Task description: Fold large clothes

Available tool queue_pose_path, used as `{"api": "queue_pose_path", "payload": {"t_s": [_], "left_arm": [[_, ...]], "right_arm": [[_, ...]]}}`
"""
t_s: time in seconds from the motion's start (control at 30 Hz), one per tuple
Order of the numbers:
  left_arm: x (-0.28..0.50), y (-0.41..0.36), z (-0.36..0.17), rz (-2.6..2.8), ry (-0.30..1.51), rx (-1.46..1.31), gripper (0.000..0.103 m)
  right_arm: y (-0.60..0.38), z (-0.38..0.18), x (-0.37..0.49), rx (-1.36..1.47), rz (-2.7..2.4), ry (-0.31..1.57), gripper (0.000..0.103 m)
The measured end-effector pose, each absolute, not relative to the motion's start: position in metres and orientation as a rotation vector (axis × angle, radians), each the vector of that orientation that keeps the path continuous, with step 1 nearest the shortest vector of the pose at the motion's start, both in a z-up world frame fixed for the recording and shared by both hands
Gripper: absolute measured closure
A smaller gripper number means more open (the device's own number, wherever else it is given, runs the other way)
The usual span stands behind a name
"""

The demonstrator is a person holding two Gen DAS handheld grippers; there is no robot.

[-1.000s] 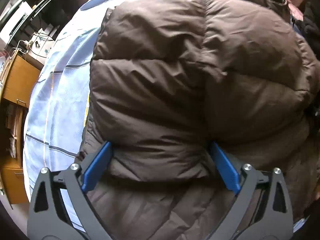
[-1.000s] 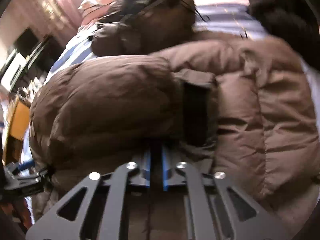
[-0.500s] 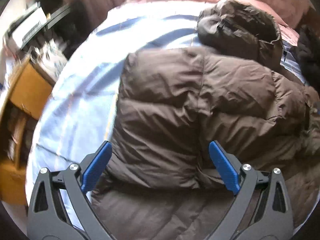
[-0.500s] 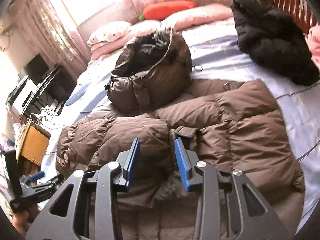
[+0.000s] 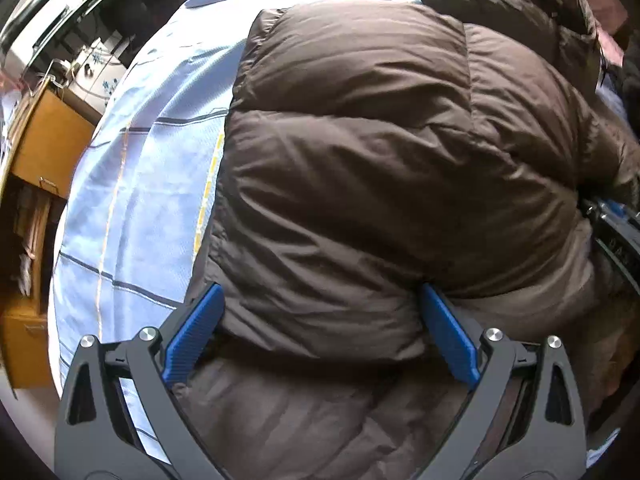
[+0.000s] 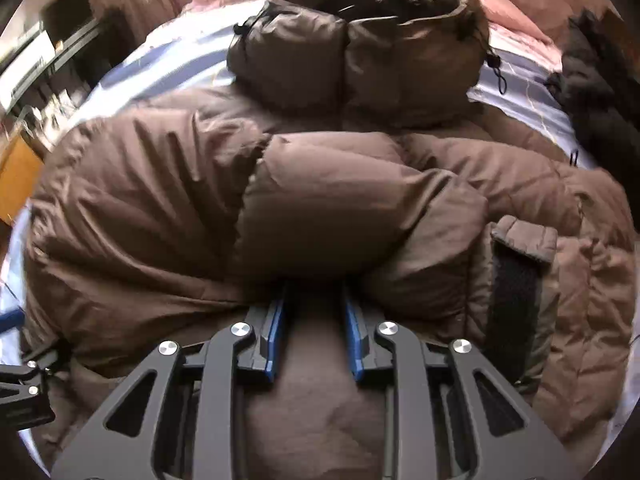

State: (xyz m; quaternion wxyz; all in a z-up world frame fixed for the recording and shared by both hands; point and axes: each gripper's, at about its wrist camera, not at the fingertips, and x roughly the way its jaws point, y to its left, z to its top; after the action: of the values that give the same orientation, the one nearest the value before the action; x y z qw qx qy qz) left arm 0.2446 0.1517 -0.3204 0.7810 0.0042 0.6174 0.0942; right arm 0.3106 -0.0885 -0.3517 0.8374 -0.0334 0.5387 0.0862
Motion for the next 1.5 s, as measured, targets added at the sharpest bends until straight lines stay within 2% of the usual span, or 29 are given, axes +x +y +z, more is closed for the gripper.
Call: {"api": "queue_pose_path", "payload": {"t_s": [0.07,0.17,0.27,0.4,0.53,0.7,0.8,0.87,1.0,1.07,1.17,1.23,1.3,1.37,1.4,1.5], "left_arm": [[0.244,0.155,-0.322,0.207,1.339,0.001,0.004],[0.243,0.156,-0.321,0.201,1.339,-0.001,0.004],[0.243,0.157,-0.324,0.197,1.345,0.005,0.004],[0.236,0.160,-0.325,0.191,1.353,-0.013,0.004],[0.235,0.165,-0.328,0.170,1.364,-0.049,0.004],[0.236,0.165,-0.331,0.176,1.378,-0.040,0.003],[0.237,0.167,-0.330,0.183,1.384,-0.057,0.003],[0.237,0.167,-0.330,0.190,1.385,-0.062,0.003],[0.236,0.162,-0.331,0.169,1.389,-0.064,0.002],[0.235,0.160,-0.329,0.181,1.381,-0.037,0.002],[0.235,0.155,-0.331,0.178,1.379,-0.009,0.002],[0.235,0.158,-0.332,0.176,1.382,-0.023,0.002],[0.234,0.160,-0.332,0.178,1.383,-0.030,0.002],[0.234,0.160,-0.333,0.184,1.382,-0.024,0.002],[0.233,0.158,-0.333,0.184,1.379,-0.017,0.002],[0.229,0.153,-0.335,0.185,1.379,-0.005,0.002]], "right_arm": [[-0.088,-0.338,0.308,-0.043,0.173,1.150,0.077],[-0.082,-0.294,0.298,0.099,0.283,1.009,0.077],[-0.046,-0.273,0.302,0.035,0.330,0.957,0.077],[-0.008,-0.313,0.327,0.026,0.320,1.115,0.077],[0.003,-0.358,0.335,-0.065,0.250,1.163,0.079],[0.015,-0.352,0.319,-0.250,0.274,1.114,0.079],[-0.027,-0.310,0.298,-0.114,0.290,0.970,0.078],[-0.065,-0.303,0.292,-0.069,0.199,0.932,0.078],[-0.125,-0.356,0.307,0.033,0.164,1.144,0.079],[-0.142,-0.355,0.304,0.098,0.231,1.137,0.079],[-0.170,-0.331,0.290,0.231,0.257,1.095,0.071],[-0.192,-0.313,0.274,0.255,0.249,1.030,0.055],[-0.211,-0.306,0.259,0.228,0.230,1.010,0.049],[-0.223,-0.317,0.257,0.160,0.172,1.054,0.048],[-0.228,-0.336,0.267,0.109,0.101,1.111,0.041],[-0.242,-0.367,0.269,0.196,0.104,1.160,0.033]]}}
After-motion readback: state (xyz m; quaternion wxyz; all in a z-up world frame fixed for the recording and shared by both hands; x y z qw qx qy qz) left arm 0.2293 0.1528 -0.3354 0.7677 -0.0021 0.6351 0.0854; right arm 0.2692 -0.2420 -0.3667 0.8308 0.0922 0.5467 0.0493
